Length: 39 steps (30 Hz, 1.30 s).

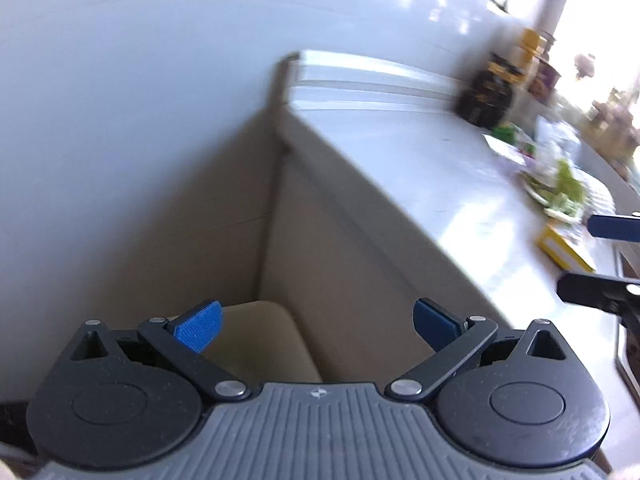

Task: Collect trash
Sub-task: 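Move both tools back over the counter toward the clear plastic tray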

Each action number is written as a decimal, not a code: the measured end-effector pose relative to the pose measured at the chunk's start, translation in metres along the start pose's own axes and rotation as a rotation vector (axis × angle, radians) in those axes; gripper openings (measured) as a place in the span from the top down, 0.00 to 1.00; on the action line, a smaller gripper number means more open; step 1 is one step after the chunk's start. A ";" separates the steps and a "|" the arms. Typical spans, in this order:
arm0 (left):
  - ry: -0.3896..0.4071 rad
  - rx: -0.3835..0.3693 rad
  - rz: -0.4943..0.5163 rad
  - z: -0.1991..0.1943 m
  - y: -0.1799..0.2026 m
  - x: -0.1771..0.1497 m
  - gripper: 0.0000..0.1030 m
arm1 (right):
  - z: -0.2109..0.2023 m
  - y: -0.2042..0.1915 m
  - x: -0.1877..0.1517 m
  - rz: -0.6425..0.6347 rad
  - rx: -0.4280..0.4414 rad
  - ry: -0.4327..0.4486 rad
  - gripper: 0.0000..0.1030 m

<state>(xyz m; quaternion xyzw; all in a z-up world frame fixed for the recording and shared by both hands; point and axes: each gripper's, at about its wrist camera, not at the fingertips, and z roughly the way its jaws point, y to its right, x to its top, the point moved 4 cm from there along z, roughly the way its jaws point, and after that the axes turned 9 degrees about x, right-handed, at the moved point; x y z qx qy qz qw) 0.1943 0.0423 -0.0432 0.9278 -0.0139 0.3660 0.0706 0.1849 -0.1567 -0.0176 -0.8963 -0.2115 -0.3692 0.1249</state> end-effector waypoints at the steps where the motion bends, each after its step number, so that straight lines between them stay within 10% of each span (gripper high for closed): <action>1: 0.005 -0.009 0.021 -0.002 0.006 0.003 0.01 | -0.002 0.006 -0.001 0.010 -0.022 0.015 0.07; 15: 0.060 -0.177 0.206 0.028 0.099 0.054 0.01 | -0.012 0.116 -0.014 0.303 -0.172 0.176 0.07; 23: -0.018 -0.297 0.060 0.073 0.130 0.087 0.01 | 0.000 0.147 -0.028 0.434 -0.188 0.226 0.08; 32: -0.023 -0.294 -0.072 0.094 0.150 0.094 0.02 | 0.011 0.167 -0.039 0.524 -0.205 0.272 0.17; 39: 0.026 -0.198 -0.048 0.094 0.174 0.098 0.01 | 0.011 0.172 -0.042 0.535 -0.225 0.316 0.45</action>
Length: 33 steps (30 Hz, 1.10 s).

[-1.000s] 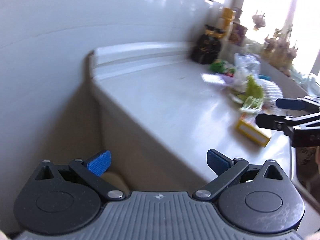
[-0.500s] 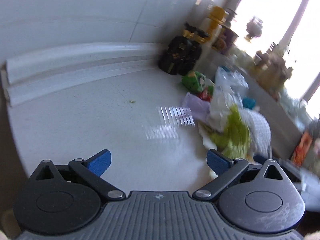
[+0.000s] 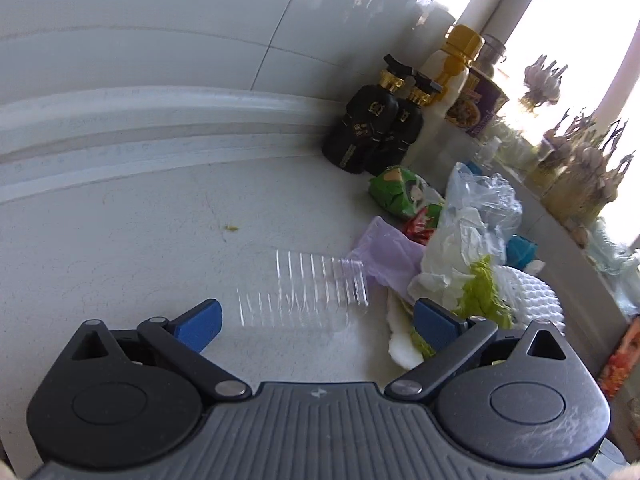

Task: Collect trash
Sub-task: 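Move both tools back over the counter toward the clear plastic tray, then grasp the clear plastic tray with the left tool while the right tool grasps a lettuce leaf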

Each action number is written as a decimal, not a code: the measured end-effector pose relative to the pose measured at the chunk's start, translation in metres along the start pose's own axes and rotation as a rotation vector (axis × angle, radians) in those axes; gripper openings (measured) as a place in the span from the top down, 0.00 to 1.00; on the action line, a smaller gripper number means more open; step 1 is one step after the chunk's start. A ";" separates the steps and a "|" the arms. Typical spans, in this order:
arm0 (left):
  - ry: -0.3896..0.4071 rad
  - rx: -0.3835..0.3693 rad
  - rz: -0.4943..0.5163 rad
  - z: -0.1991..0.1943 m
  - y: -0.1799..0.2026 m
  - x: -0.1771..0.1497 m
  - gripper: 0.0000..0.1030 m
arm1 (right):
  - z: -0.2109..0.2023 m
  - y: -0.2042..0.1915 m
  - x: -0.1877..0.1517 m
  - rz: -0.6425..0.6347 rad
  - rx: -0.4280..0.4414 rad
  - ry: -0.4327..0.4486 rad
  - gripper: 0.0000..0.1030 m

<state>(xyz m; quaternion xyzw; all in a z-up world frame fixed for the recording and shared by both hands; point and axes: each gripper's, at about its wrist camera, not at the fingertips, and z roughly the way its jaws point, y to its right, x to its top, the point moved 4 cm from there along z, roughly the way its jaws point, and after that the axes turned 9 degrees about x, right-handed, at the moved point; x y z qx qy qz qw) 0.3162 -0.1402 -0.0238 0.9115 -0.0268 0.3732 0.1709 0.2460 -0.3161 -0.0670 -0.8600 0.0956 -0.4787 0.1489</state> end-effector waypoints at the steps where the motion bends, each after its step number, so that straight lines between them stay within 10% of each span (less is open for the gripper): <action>1: 0.008 0.023 0.005 0.001 0.002 0.000 0.01 | -0.001 0.001 0.000 0.010 0.007 0.009 0.50; 10: 0.034 0.149 0.031 0.005 0.008 -0.007 0.25 | -0.002 0.004 0.001 0.028 0.047 0.008 0.82; 33: 0.068 0.069 0.013 -0.050 -0.020 -0.018 0.35 | -0.034 0.009 0.016 0.268 0.338 0.065 0.95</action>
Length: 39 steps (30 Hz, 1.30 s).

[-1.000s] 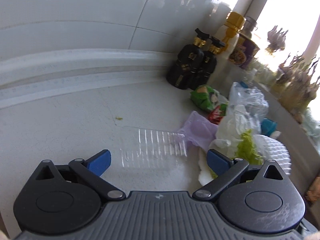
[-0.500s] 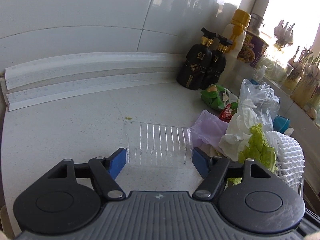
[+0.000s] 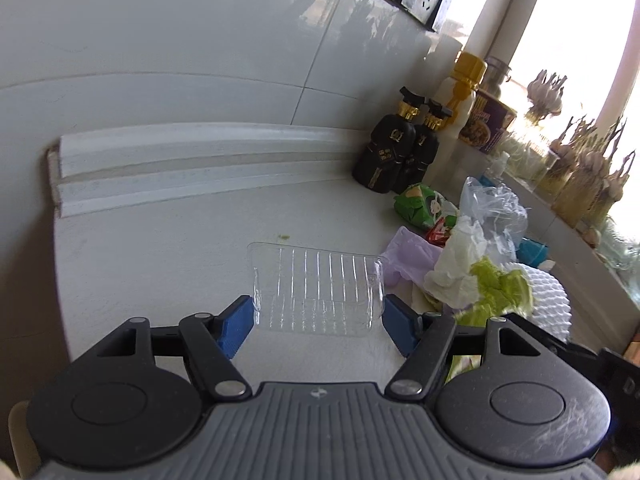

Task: Collect trash
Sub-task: 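Grasp the clear plastic tray with the left tool while the right tool grasps a lettuce leaf, then carry the tray and lettuce leaf over the cream bin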

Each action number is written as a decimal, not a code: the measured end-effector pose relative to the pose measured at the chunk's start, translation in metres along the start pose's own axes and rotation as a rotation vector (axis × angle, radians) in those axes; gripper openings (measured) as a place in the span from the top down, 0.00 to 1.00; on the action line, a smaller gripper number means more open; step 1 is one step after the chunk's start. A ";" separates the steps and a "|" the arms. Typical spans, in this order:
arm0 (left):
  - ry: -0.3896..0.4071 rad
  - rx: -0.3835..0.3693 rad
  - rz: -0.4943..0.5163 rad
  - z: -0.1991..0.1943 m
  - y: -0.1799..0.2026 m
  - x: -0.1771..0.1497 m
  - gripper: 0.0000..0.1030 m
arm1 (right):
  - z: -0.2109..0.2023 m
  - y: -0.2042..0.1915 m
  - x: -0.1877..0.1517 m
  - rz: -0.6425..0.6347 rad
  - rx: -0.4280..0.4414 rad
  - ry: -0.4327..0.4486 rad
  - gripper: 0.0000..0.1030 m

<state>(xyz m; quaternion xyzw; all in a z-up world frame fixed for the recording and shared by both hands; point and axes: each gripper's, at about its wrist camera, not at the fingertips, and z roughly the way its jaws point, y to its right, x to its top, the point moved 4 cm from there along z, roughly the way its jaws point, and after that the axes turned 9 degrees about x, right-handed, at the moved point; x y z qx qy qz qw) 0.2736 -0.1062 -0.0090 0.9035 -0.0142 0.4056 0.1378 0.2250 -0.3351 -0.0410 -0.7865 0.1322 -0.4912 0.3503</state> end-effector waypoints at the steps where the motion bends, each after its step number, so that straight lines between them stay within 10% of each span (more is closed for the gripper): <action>1: -0.007 -0.008 -0.006 -0.002 -0.003 -0.002 0.35 | -0.001 0.000 -0.001 0.013 0.014 -0.002 0.95; 18: 0.014 -0.095 -0.105 -0.048 -0.045 -0.034 0.35 | 0.010 0.010 -0.014 0.297 0.244 -0.115 0.95; 39: 0.065 0.057 -0.405 -0.097 -0.176 -0.084 0.35 | 0.038 -0.089 -0.054 0.127 0.414 -0.307 0.95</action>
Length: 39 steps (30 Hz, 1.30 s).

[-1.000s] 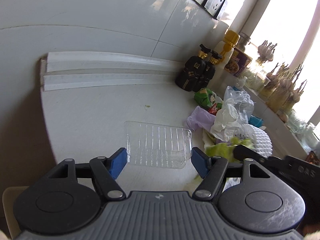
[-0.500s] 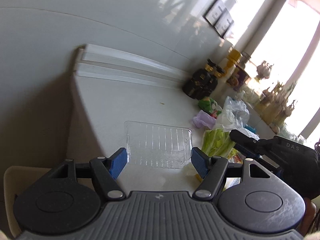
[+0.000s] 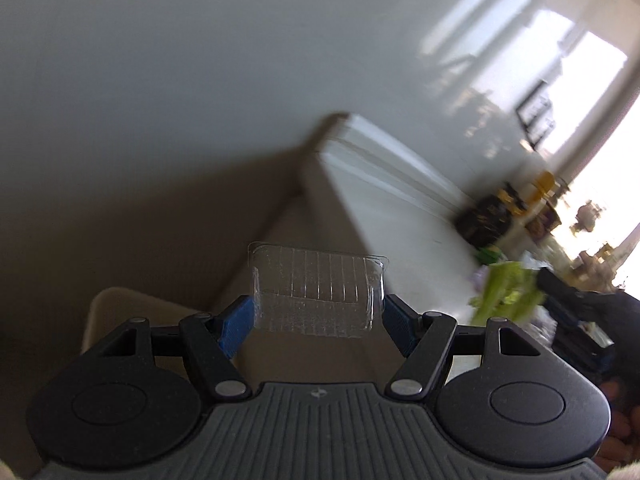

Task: Collect trash
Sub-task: 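Carry the tray and lettuce leaf over the cream bin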

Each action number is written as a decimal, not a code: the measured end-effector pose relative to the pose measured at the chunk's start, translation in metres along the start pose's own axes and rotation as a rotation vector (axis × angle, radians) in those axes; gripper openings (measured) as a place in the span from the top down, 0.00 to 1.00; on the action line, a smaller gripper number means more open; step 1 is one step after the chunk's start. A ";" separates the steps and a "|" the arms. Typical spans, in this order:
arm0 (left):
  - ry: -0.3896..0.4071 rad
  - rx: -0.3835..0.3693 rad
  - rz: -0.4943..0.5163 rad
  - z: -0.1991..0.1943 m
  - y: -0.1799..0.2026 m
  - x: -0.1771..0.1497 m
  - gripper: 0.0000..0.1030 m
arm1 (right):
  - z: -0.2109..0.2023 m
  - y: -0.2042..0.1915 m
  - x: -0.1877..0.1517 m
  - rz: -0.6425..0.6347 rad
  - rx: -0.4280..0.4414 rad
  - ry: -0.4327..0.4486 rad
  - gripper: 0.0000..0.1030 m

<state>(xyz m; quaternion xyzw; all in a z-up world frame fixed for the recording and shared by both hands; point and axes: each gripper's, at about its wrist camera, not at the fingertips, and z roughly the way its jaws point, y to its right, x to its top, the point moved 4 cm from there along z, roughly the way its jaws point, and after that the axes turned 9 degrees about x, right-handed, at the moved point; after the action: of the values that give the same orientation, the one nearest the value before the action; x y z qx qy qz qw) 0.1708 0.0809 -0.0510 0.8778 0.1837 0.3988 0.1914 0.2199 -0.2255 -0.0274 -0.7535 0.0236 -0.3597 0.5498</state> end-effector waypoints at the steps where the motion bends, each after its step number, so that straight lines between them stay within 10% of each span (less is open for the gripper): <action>1: -0.006 0.009 -0.012 0.000 -0.008 -0.001 0.35 | 0.006 -0.004 -0.003 0.001 0.015 -0.016 0.95; 14: -0.060 0.092 -0.094 0.016 -0.059 -0.011 0.35 | 0.088 -0.055 -0.041 -0.059 0.101 -0.240 0.95; 39: -0.260 0.247 -0.146 0.082 -0.113 -0.059 0.35 | 0.158 -0.014 -0.108 -0.244 -0.144 -0.487 0.95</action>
<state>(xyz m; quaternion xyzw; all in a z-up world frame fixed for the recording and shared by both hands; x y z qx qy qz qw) 0.1790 0.1348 -0.1928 0.9231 0.2682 0.2416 0.1329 0.2246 -0.0454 -0.0923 -0.8520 -0.1748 -0.2290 0.4371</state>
